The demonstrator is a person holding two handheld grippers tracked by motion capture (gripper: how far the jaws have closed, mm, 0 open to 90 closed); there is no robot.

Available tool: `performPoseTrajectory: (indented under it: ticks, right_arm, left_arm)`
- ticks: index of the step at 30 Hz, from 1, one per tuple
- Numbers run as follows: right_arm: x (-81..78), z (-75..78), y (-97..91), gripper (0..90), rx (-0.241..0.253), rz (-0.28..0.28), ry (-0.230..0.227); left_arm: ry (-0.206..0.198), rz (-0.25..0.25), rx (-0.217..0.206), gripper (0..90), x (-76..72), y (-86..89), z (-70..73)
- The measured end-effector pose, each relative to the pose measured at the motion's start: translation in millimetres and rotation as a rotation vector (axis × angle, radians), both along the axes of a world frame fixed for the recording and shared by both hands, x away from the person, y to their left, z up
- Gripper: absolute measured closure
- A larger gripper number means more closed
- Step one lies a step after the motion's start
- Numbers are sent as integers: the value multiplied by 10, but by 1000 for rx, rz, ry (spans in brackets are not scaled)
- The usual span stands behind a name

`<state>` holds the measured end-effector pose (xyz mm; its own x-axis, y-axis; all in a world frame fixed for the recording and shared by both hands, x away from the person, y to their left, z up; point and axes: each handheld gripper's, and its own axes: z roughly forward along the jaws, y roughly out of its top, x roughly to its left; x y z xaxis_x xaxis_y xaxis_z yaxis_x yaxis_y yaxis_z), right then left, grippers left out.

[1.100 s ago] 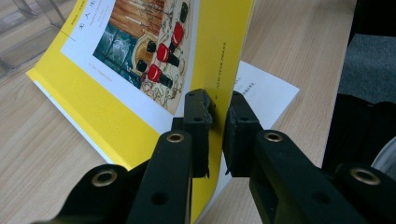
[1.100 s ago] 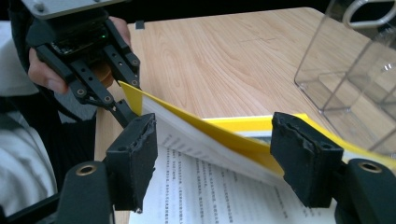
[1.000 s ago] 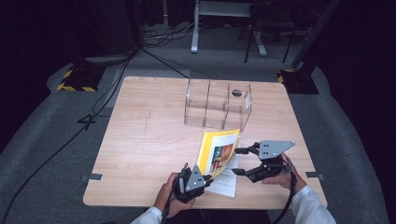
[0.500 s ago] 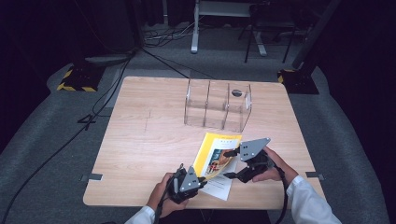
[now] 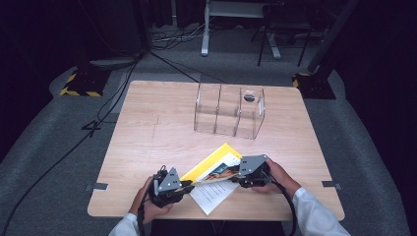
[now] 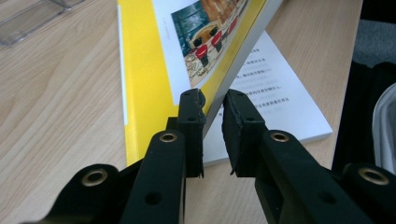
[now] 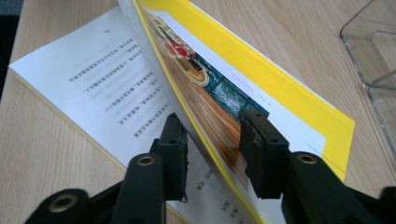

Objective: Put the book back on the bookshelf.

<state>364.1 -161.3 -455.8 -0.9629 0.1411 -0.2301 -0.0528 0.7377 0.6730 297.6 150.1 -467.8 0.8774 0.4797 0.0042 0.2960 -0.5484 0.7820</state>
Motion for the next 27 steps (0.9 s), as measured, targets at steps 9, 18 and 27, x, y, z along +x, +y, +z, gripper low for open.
performPoseTrajectory:
  ticks: [9,18,27]
  right_arm:
    - [-94,9,186,785,-14,21,-68]
    - [-109,10,272,787,-10,7,-56]
    - [-84,-4,286,746,36,-5,-8]
  left_arm:
    - [-32,88,-14,518,50,27,84]
    - [-93,87,26,366,-52,-271,204]
    - [-109,50,63,737,-2,-315,119]
